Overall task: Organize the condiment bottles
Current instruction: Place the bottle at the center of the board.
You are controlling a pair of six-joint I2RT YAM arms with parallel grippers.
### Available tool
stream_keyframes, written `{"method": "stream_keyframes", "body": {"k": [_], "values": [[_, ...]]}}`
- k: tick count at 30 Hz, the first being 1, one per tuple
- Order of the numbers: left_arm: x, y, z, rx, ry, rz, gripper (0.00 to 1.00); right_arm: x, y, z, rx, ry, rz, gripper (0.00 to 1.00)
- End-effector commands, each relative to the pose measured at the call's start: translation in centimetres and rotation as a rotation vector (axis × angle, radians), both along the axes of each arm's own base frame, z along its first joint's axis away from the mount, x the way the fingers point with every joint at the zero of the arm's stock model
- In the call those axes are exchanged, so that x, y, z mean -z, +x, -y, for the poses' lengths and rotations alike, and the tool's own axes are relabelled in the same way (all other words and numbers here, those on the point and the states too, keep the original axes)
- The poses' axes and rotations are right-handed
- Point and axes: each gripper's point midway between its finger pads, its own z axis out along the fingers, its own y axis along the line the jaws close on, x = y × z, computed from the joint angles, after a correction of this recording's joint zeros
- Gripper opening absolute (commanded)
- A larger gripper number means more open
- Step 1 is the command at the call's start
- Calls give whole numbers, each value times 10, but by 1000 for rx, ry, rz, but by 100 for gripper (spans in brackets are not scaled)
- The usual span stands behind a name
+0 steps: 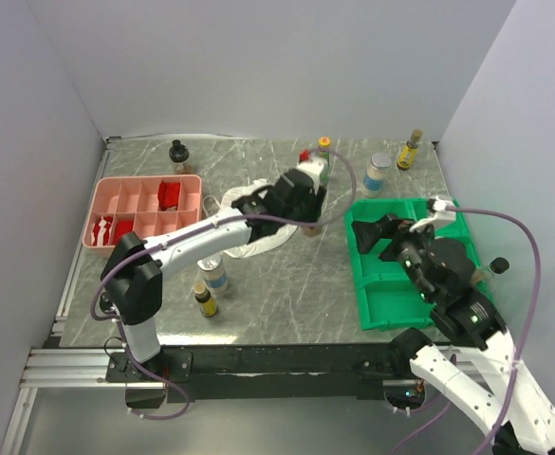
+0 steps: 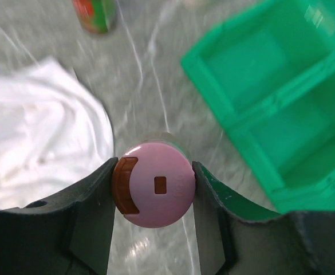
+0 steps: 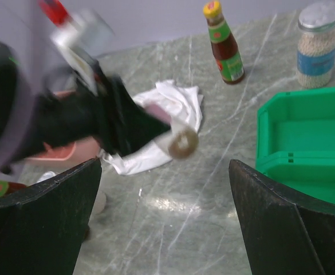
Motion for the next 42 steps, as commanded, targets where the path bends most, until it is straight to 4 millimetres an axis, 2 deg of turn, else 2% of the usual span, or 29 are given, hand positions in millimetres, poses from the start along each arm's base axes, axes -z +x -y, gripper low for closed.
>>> {"method": "stream_keyframes", "body": {"k": [1,2,6,7,13,16,19,24,29,35,38,39,42], "values": [[15,-19,11,-24,-38,-14,1,-20,-12,10,19,58,58,100],[18,-27,17,-14,-47,-22,1,-21,-13,10,21,63,61,100],[34,-40,23,-12,-48,-33,1,-23,-16,13,23,69,68,100],[45,-44,23,-4,-37,-50,1,-23,-16,12,21,68,67,100],[77,-52,29,18,4,-114,4,-16,-15,9,13,52,37,100],[81,-54,32,20,16,-117,21,-14,-13,11,24,39,33,100],[84,-57,34,30,11,-119,48,-14,-12,13,35,28,29,100],[90,-61,35,39,2,-142,60,-9,-11,12,35,22,9,100],[84,-66,35,45,-20,-154,82,-2,-6,9,37,-4,-31,100],[65,-64,20,-9,-30,-152,91,0,-5,4,20,-1,-54,100],[44,-59,8,-32,-66,-165,98,3,-3,-1,5,0,-76,100],[29,-57,3,-31,-96,-157,99,6,0,-4,1,-12,-94,100],[2,-45,-14,-24,-158,-165,100,17,7,-13,-26,-43,-149,99]]}}
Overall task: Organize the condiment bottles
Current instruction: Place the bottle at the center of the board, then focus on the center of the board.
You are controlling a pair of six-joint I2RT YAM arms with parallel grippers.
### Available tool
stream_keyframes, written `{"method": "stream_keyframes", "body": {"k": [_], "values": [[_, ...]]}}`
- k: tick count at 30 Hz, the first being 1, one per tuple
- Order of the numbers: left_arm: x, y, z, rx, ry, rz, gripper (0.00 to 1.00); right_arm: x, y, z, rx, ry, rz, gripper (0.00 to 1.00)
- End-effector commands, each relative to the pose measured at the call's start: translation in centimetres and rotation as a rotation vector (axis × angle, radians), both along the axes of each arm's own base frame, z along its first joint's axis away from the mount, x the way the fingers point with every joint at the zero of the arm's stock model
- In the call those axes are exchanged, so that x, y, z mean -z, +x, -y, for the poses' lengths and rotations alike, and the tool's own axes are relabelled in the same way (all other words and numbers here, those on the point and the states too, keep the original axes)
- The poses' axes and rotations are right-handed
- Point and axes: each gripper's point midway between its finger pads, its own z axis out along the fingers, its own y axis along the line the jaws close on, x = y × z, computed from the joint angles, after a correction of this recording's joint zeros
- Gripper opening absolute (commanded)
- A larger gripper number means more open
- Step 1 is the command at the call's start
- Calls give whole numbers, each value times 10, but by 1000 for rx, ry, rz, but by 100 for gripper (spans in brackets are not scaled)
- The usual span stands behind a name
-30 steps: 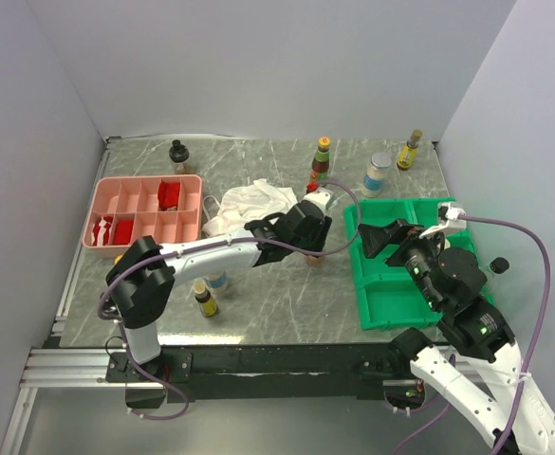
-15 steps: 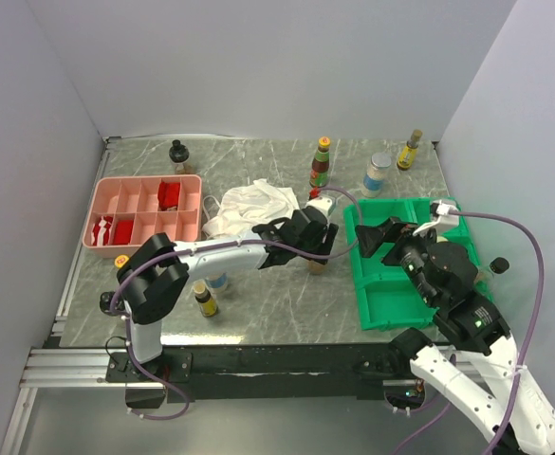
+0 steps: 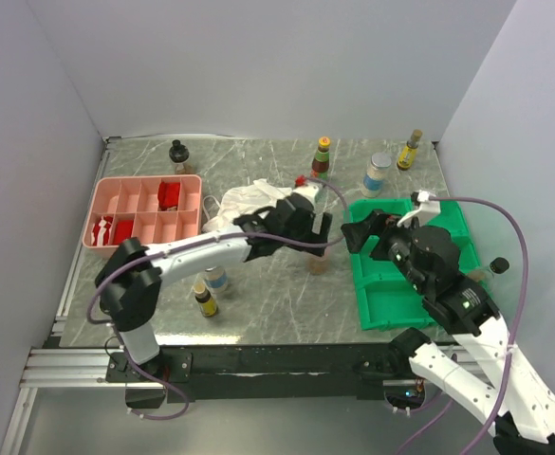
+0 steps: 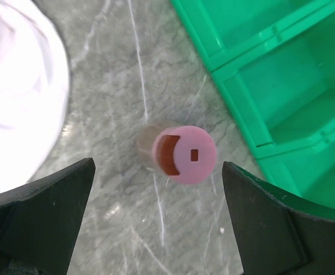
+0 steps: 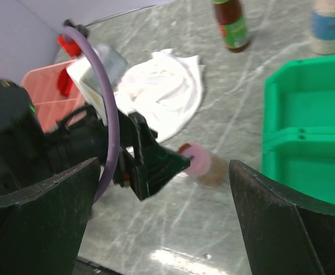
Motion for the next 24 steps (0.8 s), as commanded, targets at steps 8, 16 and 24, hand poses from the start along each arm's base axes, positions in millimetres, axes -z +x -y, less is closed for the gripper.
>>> {"method": "stream_keyframes", "body": {"k": [8,16,24], "values": [[-158,85,-136,-167,-298,125,97,30,23,-33,-79,-51,-143,91],[-193,84,-198,-254,-270,348,97,90,45,-37,-53,-226,-320,88],[-173,74,-228,-367,-233,410,97,129,54,-61,-135,-293,-386,79]]}}
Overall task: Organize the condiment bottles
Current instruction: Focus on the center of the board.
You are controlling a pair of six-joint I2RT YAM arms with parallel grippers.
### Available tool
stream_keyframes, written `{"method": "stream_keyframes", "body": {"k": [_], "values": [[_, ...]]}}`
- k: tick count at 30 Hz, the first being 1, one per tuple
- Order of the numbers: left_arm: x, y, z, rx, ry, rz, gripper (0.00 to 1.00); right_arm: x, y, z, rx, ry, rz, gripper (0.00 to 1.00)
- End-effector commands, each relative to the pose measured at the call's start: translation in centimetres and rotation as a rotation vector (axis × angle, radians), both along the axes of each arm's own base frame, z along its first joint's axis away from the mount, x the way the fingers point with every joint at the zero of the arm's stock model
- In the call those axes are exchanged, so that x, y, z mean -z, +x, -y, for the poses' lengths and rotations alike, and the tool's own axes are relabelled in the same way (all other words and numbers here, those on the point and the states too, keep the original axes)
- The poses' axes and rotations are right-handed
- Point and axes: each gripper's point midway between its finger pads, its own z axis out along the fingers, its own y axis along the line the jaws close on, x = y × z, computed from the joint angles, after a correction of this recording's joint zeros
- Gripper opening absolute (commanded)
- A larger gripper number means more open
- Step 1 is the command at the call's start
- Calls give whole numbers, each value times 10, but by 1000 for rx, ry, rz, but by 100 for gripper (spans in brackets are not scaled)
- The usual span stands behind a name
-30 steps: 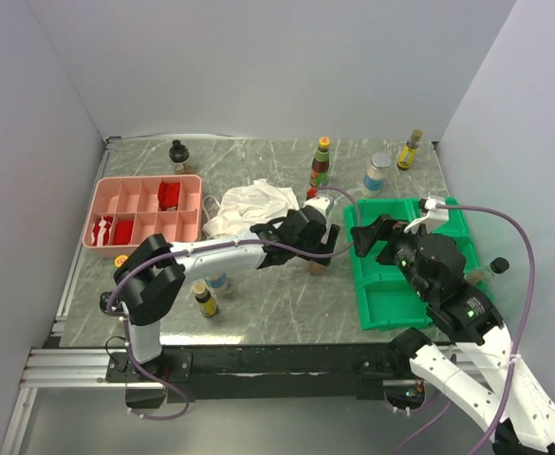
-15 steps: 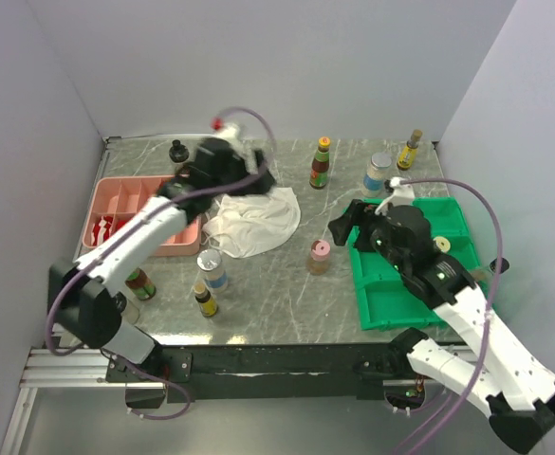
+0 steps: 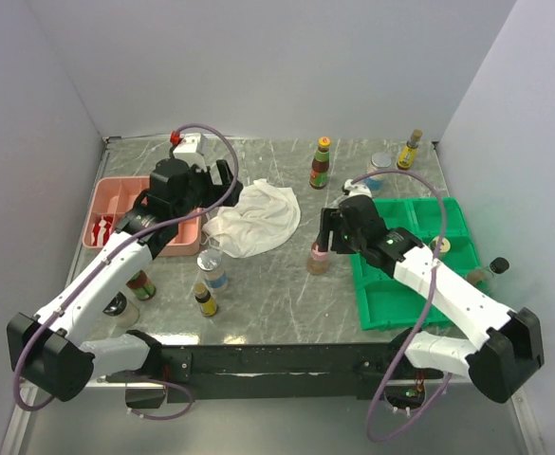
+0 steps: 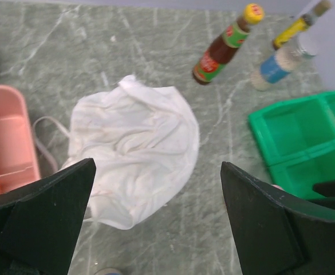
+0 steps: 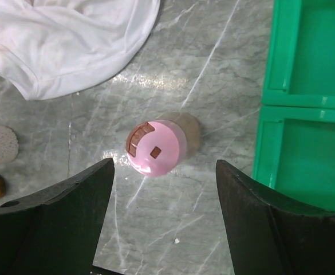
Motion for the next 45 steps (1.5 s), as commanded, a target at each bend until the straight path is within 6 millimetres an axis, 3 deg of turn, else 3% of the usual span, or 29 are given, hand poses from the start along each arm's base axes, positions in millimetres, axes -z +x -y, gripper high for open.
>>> {"method": "stream_keyframes", "body": {"k": [1,6,13,28,32,35,38,41,42,45], "values": [[-29,9,-23,-119,14,128,97,9,9,-18,-56,-24,3,79],[-44,-3,-33,-151,-26,203,97,25,11,-32,-87,-90,-41,79],[-46,-10,-25,-140,14,210,97,45,15,-28,-51,-200,-74,79],[-40,-12,-18,-129,47,212,97,39,15,-29,-7,-191,-89,61],[-42,-12,-21,-141,53,218,97,44,14,-29,-8,-200,-109,61],[-40,-13,-21,-146,63,216,97,44,14,-28,9,-203,-112,52],[-40,-12,-22,-150,66,217,97,35,16,-28,12,-195,-100,34],[-38,-12,-22,-152,73,215,97,19,23,-32,33,-170,-74,4],[-40,-13,-21,-149,71,219,97,14,26,-33,57,-153,-69,0],[-39,-14,-20,-149,77,223,97,-9,38,-24,166,-146,-30,0]]}}
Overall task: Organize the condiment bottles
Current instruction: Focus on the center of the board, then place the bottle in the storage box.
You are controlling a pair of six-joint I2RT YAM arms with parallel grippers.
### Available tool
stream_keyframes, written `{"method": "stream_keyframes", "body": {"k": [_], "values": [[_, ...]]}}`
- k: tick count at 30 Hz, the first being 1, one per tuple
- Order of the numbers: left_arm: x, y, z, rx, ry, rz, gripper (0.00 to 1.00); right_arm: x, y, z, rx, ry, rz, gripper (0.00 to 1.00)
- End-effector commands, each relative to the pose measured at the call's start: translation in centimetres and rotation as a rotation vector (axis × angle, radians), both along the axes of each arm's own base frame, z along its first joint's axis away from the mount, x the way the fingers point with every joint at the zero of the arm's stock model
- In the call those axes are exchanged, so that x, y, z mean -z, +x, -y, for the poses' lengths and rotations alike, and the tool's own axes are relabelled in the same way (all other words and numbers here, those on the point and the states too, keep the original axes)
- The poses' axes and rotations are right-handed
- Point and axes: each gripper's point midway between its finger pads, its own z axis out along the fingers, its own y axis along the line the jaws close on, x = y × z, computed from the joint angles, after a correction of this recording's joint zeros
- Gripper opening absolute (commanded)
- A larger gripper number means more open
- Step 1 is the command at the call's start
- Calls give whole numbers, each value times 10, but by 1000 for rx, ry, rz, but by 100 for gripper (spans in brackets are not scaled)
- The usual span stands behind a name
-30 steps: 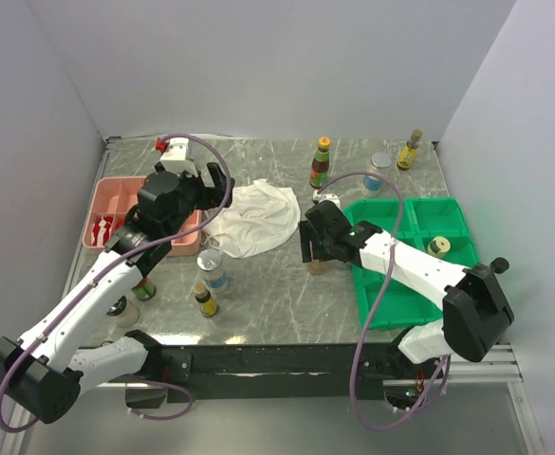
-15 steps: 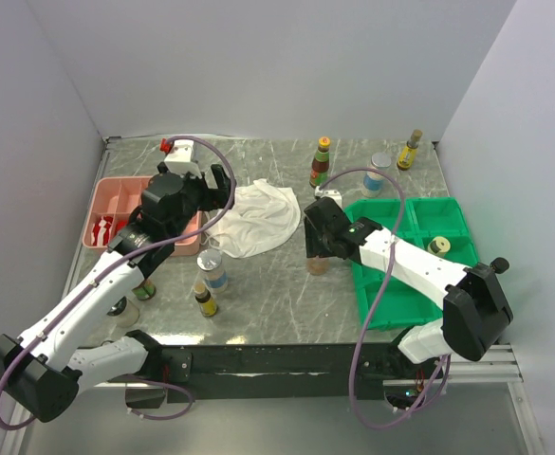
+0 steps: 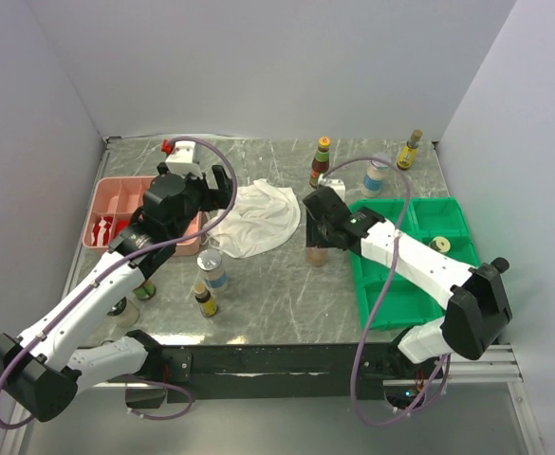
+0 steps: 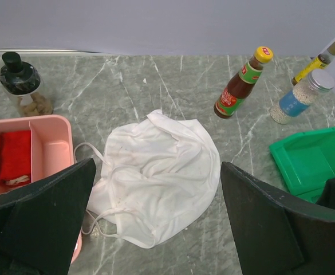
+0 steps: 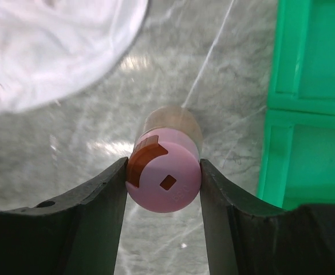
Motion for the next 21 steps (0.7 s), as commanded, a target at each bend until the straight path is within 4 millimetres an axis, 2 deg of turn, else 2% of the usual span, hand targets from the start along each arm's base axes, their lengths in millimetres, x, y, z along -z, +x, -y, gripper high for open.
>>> {"method": "stream_keyframes", "body": {"k": [1,3,5,6,7,11,12,13,15,16,18,19,21], "values": [[-12,0,-1,-17,6,47,97,-59,34,10,192,18,156,0],[-13,-2,1,-16,16,52,97,-69,38,22,265,-15,172,0],[-13,-2,-1,-24,23,57,97,-90,49,46,367,-71,214,0],[-13,-3,0,-21,24,58,97,-95,52,52,409,-76,223,0],[-14,-3,1,-22,26,59,97,-110,58,59,446,-69,245,0],[-14,-5,3,-18,30,60,97,-134,67,109,607,-86,288,0],[-15,-5,3,-17,27,63,97,-140,71,131,674,-81,302,0],[-15,-6,4,-12,27,65,97,-147,71,142,706,-72,322,0],[-15,-7,5,-11,28,65,97,-154,71,170,796,-89,356,0],[-14,-7,6,-7,31,65,97,-156,68,196,878,-98,360,0],[-13,-7,7,-8,36,65,97,-154,62,220,947,-105,358,0],[-12,-7,8,-7,38,63,97,-152,54,243,1015,-114,363,0],[-12,-7,9,-4,37,61,97,-152,49,263,1084,-100,385,0]]}}
